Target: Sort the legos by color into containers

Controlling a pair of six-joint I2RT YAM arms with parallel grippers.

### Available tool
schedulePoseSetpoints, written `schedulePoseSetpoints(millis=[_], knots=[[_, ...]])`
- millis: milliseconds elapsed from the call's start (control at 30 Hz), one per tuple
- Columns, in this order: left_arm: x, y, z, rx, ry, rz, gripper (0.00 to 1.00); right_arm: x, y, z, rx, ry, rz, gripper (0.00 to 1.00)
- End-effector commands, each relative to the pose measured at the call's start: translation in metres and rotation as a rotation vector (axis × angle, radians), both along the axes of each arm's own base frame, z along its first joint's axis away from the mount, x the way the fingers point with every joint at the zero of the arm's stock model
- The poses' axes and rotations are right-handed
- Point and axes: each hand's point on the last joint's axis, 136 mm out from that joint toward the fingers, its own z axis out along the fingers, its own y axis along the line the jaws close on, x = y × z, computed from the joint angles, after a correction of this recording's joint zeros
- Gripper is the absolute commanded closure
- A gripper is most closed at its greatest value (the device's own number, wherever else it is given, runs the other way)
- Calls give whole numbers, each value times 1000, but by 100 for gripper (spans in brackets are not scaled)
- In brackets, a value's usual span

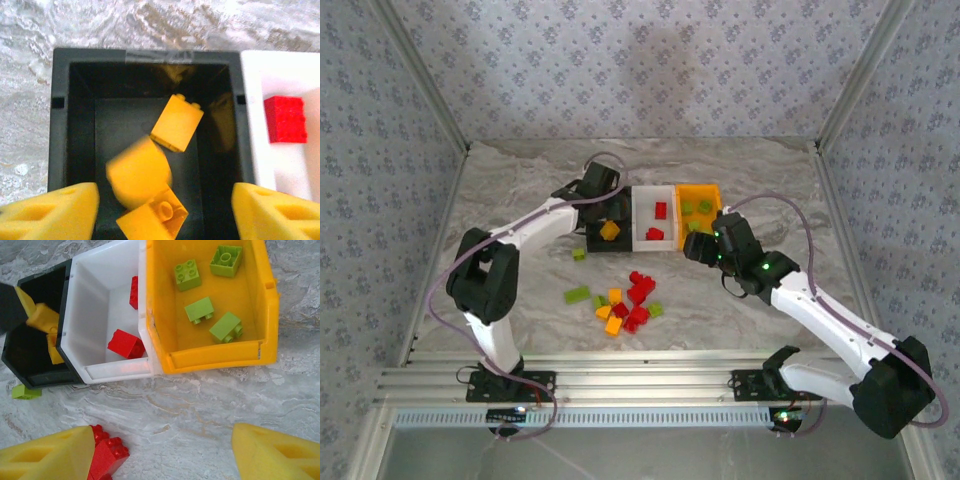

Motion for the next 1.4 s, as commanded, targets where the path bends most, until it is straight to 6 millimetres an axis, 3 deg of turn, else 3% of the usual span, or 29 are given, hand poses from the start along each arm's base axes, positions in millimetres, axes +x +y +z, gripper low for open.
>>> schedulePoseSetpoints(millis=[0,167,233,300,400,567,767,967,1133,1367], knots=[[3,-11,50,-75,-80,-23,19,-7,0,-7,9,32,4,24],[-24,-16,110,-164,-181,-62,9,-9,13,-7,32,44,68,24],[-42,-14,128,-204,-210,-75,1,-12,26,-10,39,57,123,24],[-65,-11,131,-223,-218,-89,1,-17,43,-13,30,73,185,24],[-100,5,120,-222,-210,-76,1,-26,75,-18,-6,86,301,24],[-153,60,74,-190,-147,39,1,-52,143,-37,-62,136,523,29],[-199,108,34,-178,-101,153,1,-66,193,-70,-193,201,647,31],[-214,124,25,-198,-107,186,0,-57,207,-98,-269,266,602,35],[-215,127,19,-186,-94,193,0,-50,214,-112,-279,288,558,32],[-215,130,17,-168,-86,198,1,-55,214,-128,-285,348,539,35]])
